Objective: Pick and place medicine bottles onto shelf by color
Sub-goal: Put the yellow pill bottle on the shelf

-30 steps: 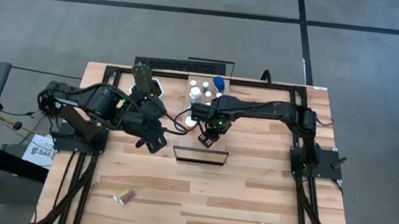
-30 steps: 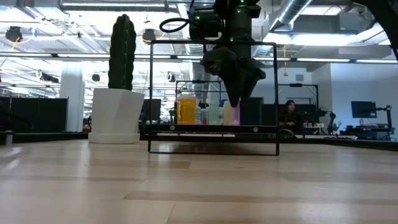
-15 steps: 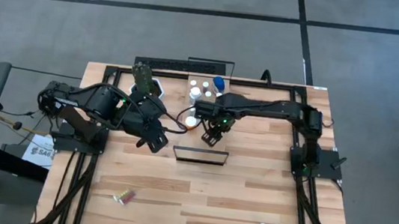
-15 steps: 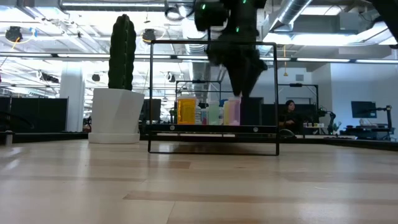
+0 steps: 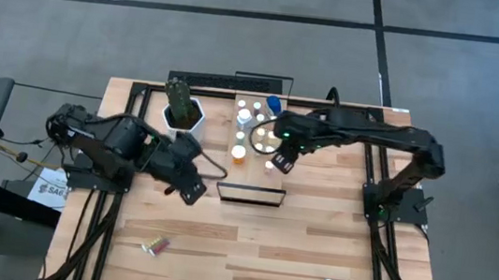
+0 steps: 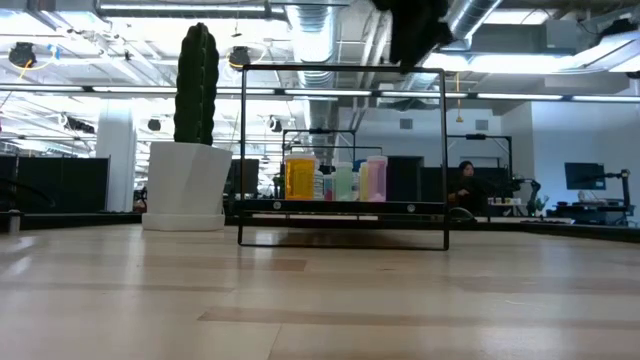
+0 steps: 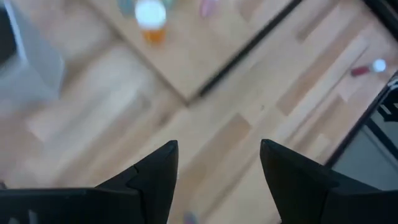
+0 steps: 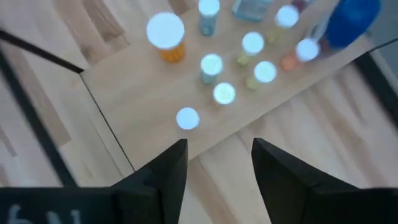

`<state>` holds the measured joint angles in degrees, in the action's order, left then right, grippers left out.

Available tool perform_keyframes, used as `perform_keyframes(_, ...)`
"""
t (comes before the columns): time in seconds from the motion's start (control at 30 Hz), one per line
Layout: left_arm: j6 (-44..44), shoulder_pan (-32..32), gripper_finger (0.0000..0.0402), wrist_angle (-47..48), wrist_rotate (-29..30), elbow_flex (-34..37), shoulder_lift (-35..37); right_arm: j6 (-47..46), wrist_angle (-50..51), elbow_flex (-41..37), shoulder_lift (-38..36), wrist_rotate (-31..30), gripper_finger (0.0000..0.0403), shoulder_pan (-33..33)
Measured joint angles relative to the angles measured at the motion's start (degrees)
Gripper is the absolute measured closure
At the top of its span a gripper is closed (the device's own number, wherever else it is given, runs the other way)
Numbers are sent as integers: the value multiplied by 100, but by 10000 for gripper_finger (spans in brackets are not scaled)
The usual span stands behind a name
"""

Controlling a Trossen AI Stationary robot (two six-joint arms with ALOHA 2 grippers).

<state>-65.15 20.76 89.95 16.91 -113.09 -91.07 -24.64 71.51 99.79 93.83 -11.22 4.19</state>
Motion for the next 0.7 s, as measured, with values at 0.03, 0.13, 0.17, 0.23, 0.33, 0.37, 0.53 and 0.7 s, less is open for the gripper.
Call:
perform_keyframes(0.03,-275,88,187,2,-70,100,2,72,23,1,-96,-63,205,-59)
perform_keyframes(0.13,-1260,307,187,2,-406,470,2,200,107,1,-373,-112,207,-214)
perform_keyframes(0.17,-1591,368,187,1,-574,603,2,212,162,2,-465,-113,207,-278)
perform_keyframes(0.23,-2114,504,187,6,-929,886,2,223,295,0,-623,-119,207,-397)
perform_keyframes(0.33,-2680,720,187,4,-1384,1341,2,223,433,0,-823,-213,207,-637)
perform_keyframes(0.37,-2833,795,187,-3,-1548,1511,2,223,482,0,-872,-295,207,-735)
perform_keyframes(0.53,-3160,1239,187,-472,-2412,2437,0,234,552,0,-1011,-584,211,-1200)
perform_keyframes(0.7,-3268,1594,187,-1865,-2829,3279,-4,280,630,1,-1000,-618,211,-1461)
